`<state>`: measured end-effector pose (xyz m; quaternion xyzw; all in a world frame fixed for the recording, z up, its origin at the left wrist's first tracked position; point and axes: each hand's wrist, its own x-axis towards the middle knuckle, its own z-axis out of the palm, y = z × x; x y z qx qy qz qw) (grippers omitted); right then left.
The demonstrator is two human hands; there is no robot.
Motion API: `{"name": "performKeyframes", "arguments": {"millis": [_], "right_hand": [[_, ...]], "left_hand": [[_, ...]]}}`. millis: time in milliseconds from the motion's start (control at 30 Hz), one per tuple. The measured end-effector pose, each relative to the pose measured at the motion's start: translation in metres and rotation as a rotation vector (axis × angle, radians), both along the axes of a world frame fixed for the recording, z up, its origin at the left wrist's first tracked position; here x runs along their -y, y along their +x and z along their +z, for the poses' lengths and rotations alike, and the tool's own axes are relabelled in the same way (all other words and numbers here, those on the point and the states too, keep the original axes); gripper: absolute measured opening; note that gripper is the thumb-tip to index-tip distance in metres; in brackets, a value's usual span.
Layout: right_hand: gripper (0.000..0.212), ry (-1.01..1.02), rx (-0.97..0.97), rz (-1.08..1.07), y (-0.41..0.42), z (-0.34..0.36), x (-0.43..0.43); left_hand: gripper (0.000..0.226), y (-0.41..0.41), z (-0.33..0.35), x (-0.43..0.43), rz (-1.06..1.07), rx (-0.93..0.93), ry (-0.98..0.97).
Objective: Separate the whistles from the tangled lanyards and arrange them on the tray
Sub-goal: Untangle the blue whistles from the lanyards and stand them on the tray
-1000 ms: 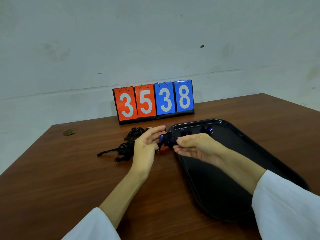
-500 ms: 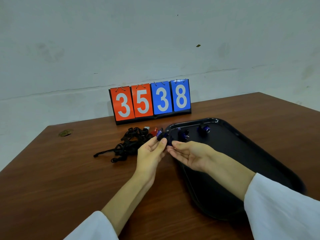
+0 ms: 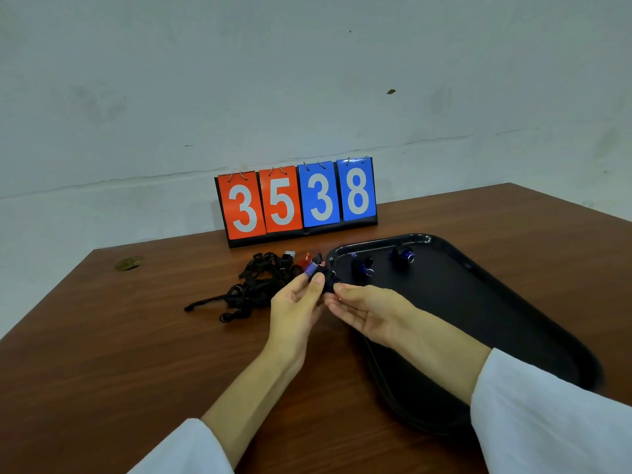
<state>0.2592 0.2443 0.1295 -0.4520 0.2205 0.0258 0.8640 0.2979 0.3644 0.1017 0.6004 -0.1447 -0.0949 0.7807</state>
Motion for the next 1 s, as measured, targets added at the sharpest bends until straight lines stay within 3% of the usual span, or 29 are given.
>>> {"name": "performKeyframes", "arguments": {"millis": [200, 267, 333, 400, 500, 600, 700, 833, 900, 1000], "right_hand": [[0.022, -0.535, 0.052, 0.184, -0.002, 0.010, 0.014], [0.021, -0.514, 0.121, 0.169, -0.002, 0.011, 0.017], [0.022, -0.317, 0.166, 0.178, -0.002, 0.012, 0.020], [0.025, -0.264, 0.191, 0.219, -0.002, 0.013, 0.023], [0.027, -0.483, 0.196, 0.296, -0.002, 0.010, 0.028], [0.026, -0.639, 0.189, 0.328, -0.004, 0.012, 0.037], [0.023, -0.818, 0.199, 0.153, 0.002, 0.023, 0.061], [0.029, -1.184, 0.142, -0.376, 0.030, 0.023, 0.120], [0.036, -1.408, -0.003, -0.429, 0.042, 0.012, 0.149], [0.042, -1.575, -0.184, -0.310, 0.051, -0.005, 0.171]], "left_hand": [[0.025, -0.001, 0.003, 0.002, 0.041, 0.132, 0.072], [0.022, -0.002, 0.004, 0.003, 0.052, 0.223, 0.125], [0.023, -0.002, 0.005, 0.002, 0.050, 0.295, 0.162], [0.026, -0.002, 0.005, 0.002, 0.046, 0.365, 0.220], [0.031, 0.000, 0.002, 0.003, 0.009, 0.486, 0.396], [0.043, -0.001, -0.002, 0.006, -0.031, 0.489, 0.468], [0.057, -0.001, -0.007, 0.007, -0.002, 0.481, 0.498], [0.049, 0.000, -0.012, 0.005, 0.081, 0.533, 0.543], [0.047, 0.002, -0.014, 0.004, 0.113, 0.540, 0.557], [0.046, 0.005, -0.015, 0.003, 0.149, 0.542, 0.585]]}}
